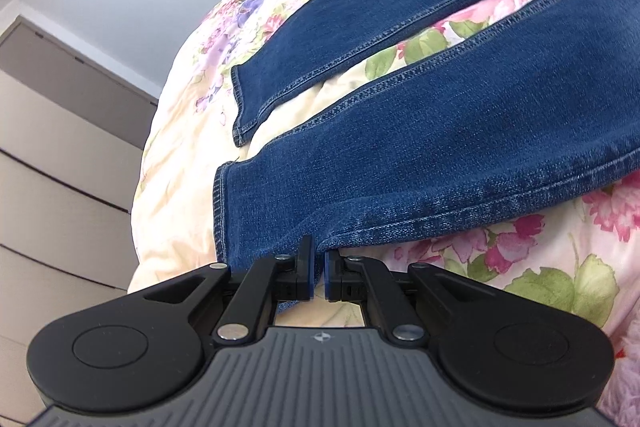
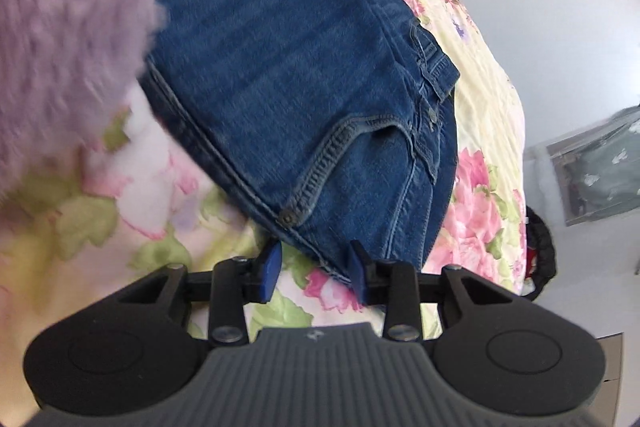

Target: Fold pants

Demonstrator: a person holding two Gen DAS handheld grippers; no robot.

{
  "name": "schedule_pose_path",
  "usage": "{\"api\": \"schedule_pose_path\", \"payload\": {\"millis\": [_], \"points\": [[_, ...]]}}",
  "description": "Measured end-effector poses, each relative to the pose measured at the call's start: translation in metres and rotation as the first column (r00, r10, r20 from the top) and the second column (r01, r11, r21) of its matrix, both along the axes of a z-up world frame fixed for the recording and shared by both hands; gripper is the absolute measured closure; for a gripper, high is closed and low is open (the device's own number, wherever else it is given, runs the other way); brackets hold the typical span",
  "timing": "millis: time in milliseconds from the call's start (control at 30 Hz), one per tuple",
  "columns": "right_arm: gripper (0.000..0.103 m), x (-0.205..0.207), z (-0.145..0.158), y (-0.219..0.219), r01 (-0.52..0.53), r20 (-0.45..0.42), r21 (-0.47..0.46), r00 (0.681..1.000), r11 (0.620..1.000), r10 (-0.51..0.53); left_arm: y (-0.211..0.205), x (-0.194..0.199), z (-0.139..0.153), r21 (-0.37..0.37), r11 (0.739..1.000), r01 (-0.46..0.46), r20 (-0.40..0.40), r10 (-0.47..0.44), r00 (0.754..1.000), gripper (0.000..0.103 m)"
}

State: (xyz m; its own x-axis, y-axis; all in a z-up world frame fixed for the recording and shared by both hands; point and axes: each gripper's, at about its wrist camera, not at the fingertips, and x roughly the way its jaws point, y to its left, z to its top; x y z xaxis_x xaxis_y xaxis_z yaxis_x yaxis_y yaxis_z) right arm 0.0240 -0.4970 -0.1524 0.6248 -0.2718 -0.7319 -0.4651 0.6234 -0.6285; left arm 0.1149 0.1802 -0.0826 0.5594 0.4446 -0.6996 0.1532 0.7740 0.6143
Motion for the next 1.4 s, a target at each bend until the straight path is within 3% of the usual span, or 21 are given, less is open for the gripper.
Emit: {"api": "schedule_pose_path", "payload": {"millis": [67,267,467,667,867,1100,1233,1400], "points": [[0.072,-0.002,-0.004,0.0,-0.001,0.031,-0.013,1.0,1.0,0.002,0.0,0.0,0.0,-0.013,1.0,-0.014,0.007,0.014,1.0,0.099],[0.092,-0.011,0.0,0.005,0.001,0.125,-0.039,0.992,0.999,0.004,0.003,-0.002,0.006,-0.06,0.997,-0.057,0.045,0.06,0.997,0.099],[0.095,-0.007,0.034,0.004,0.083,0.25,0.081,0.963,0.993,-0.101,0.008,-0.002,0.02,-0.119,0.988,-0.094,0.107,0.107,0.989,0.099],[0.097,0.013,0.085,0.004,0.131,0.376,0.189,0.906,0.973,-0.195,0.013,0.009,0.045,-0.153,0.98,-0.127,0.183,0.155,0.971,0.099],[0.097,0.064,0.122,0.003,0.192,0.403,0.267,0.868,0.944,-0.29,0.015,0.048,0.07,-0.167,0.971,-0.171,0.219,0.205,0.954,0.1],[0.097,0.151,0.141,0.009,0.244,0.403,0.262,0.851,0.934,-0.336,0.012,0.134,0.085,-0.122,0.971,-0.205,0.22,0.228,0.948,0.1],[0.097,0.219,0.139,0.01,0.276,0.395,0.248,0.846,0.929,-0.357,0.004,0.193,0.082,-0.07,0.976,-0.206,0.199,0.216,0.956,0.1],[0.097,0.31,0.109,0.015,0.321,0.357,0.215,0.853,0.922,-0.381,-0.007,0.263,0.051,0.003,0.98,-0.2,0.15,0.197,0.969,0.1]]}}
